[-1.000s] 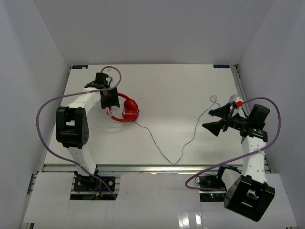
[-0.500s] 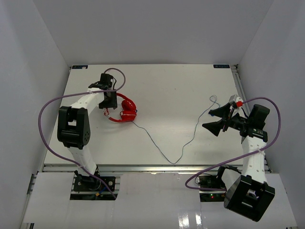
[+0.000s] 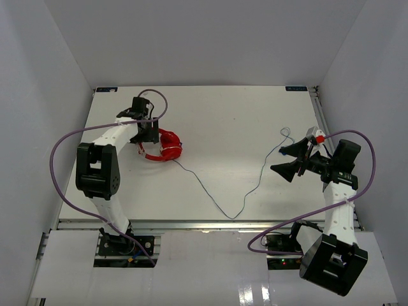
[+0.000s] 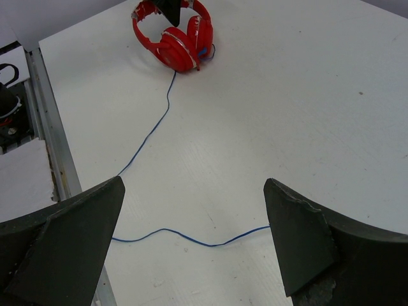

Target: Wrap the headphones

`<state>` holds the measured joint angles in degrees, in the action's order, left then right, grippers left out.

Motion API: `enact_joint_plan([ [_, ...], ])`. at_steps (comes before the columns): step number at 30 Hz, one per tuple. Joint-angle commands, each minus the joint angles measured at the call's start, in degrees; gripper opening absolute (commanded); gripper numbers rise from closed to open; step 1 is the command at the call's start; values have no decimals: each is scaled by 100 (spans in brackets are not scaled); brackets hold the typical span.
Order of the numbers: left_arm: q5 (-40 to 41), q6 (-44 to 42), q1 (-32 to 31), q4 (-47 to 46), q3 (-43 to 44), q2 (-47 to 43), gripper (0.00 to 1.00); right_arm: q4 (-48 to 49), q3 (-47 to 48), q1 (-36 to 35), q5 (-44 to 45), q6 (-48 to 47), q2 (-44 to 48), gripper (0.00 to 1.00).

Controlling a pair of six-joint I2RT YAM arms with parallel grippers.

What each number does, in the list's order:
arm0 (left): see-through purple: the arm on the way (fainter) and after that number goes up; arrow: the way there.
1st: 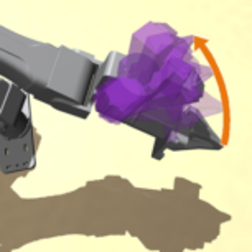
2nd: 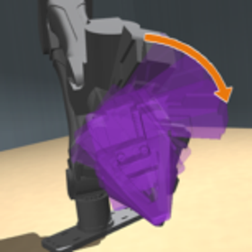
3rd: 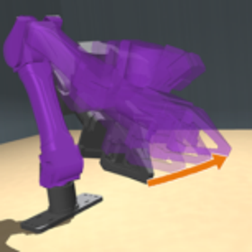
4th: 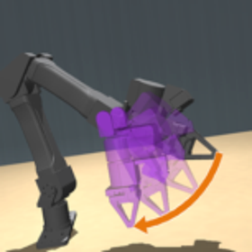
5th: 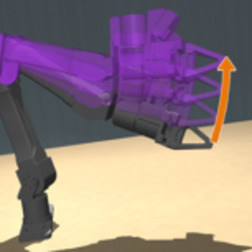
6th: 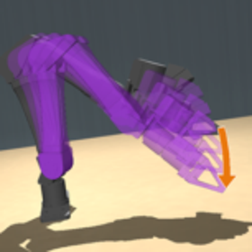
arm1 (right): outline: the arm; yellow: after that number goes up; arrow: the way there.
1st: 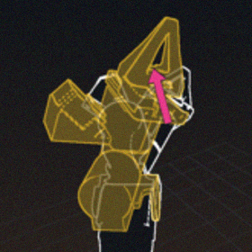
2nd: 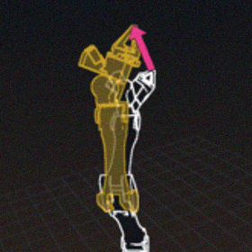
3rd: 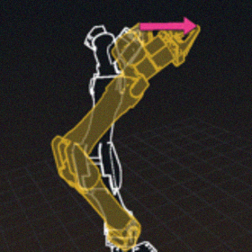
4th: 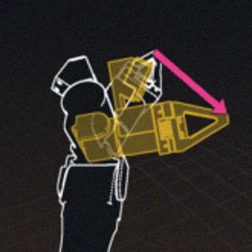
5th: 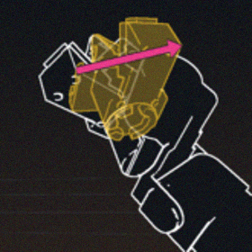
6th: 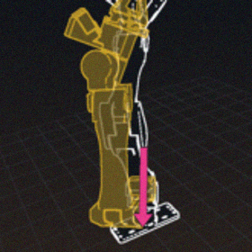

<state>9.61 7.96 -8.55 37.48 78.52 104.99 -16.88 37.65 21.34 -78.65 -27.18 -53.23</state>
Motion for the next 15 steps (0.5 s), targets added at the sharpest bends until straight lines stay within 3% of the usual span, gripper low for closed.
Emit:
enact_joint_plan([
  [1,105,0,181,-145,77,-207,78,-78,63,-16,-217,-47,59,96],
  [10,491,55,222,-190,-112,80,49,-87,58,-16,-221,-50,59,96],
  [13,406,37,223,-216,-159,49,46,-87,58,-16,-221,-50,66,96],
  [15,352,7,228,-221,-144,74,52,-87,58,-16,-221,-50,59,96],
])
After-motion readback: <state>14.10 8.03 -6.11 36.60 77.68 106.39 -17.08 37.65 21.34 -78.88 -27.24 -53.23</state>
